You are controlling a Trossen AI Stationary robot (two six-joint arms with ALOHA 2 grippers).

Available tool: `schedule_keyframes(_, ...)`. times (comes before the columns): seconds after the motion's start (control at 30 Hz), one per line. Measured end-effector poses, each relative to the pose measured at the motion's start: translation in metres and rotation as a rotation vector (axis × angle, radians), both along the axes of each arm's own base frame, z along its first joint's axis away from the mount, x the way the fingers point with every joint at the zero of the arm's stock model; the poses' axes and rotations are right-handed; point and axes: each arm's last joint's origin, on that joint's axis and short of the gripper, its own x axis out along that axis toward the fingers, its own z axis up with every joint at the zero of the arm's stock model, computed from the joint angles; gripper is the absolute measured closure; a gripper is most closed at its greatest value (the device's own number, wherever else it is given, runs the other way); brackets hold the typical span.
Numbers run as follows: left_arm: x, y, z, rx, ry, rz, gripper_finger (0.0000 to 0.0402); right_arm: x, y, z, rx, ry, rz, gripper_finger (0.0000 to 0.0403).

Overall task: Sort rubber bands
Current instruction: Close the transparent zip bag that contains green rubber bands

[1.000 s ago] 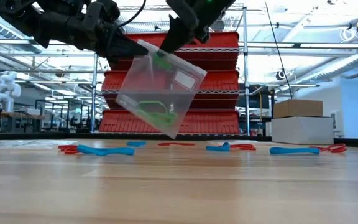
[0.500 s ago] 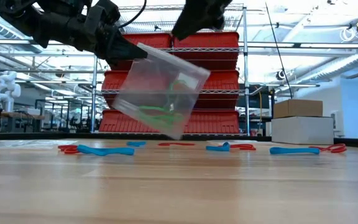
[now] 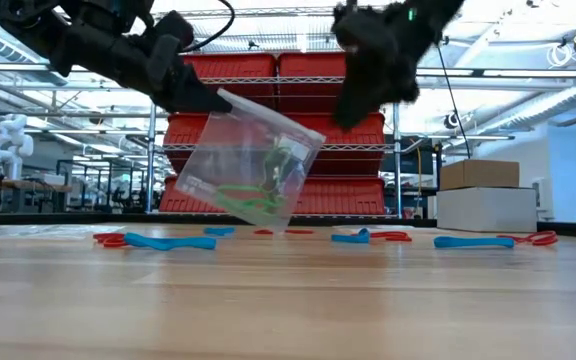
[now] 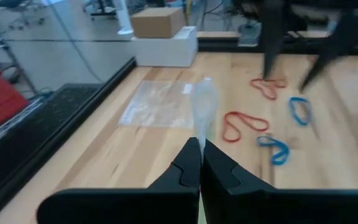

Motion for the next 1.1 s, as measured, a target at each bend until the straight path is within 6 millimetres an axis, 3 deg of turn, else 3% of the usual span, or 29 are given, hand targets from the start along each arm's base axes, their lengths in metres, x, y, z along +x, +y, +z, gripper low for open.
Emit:
schedule_keyframes(0.17, 0.002, -0.006, 0.004, 0.012, -0.002, -0.002, 0.0401, 0.004, 0.005, -0.022, 0.119, -0.388, -0.051, 0.0227)
schedule_keyframes(0.27, 0.006, -0.012, 0.010, 0.019, -0.022, -0.015, 0.0401, 0.005, 0.005, -0.017, 0.132, -0.616, -0.066, 0.0227)
schedule_keyframes(0.37, 0.011, -0.019, 0.014, 0.040, -0.021, -0.029, 0.0401, 0.007, 0.000, -0.010, 0.192, -0.726, -0.114, 0.0227)
schedule_keyframes(0.73, 0.045, -0.038, 0.006, 0.173, 0.088, 0.057, 0.0401, 0.016, -0.007, -0.016, 0.566, -0.822, -0.214, 0.0205)
schedule_keyframes(0.9, 0.051, -0.047, 0.006, 0.281, 0.129, 0.128, 0.0401, 0.016, -0.006, -0.021, 0.642, -0.799, -0.250, 0.0203)
schedule_keyframes(1.1, 0.051, -0.067, 0.005, 0.420, 0.173, 0.175, 0.0401, 0.017, -0.021, -0.022, 0.739, -0.822, -0.352, 0.0203)
